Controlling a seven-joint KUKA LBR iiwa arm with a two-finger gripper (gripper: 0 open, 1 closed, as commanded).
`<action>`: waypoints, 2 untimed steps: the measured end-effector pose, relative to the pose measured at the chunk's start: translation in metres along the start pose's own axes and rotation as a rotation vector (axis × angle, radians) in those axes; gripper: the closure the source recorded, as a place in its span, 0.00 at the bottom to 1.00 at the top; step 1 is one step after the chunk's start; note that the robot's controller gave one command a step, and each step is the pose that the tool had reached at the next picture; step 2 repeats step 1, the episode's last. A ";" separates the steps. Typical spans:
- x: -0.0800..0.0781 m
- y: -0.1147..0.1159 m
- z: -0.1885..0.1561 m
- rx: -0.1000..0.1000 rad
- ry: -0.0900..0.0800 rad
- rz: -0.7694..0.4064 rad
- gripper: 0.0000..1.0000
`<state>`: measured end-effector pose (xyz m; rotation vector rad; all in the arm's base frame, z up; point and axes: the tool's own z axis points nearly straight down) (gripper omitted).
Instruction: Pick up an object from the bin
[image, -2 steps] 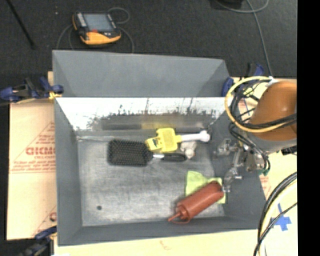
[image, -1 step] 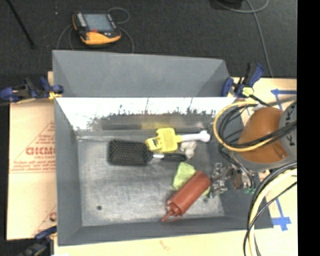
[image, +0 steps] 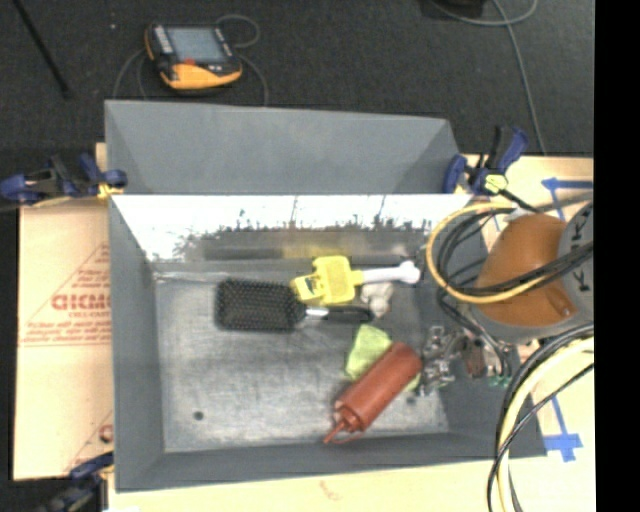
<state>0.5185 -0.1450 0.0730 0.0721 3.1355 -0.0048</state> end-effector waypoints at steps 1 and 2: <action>-0.001 0.008 -0.134 -0.002 0.001 0.026 1.00; -0.001 0.008 -0.134 -0.002 0.001 0.026 1.00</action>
Offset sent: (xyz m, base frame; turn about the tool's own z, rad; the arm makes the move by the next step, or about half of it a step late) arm 0.0000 0.0000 0.0000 0.0000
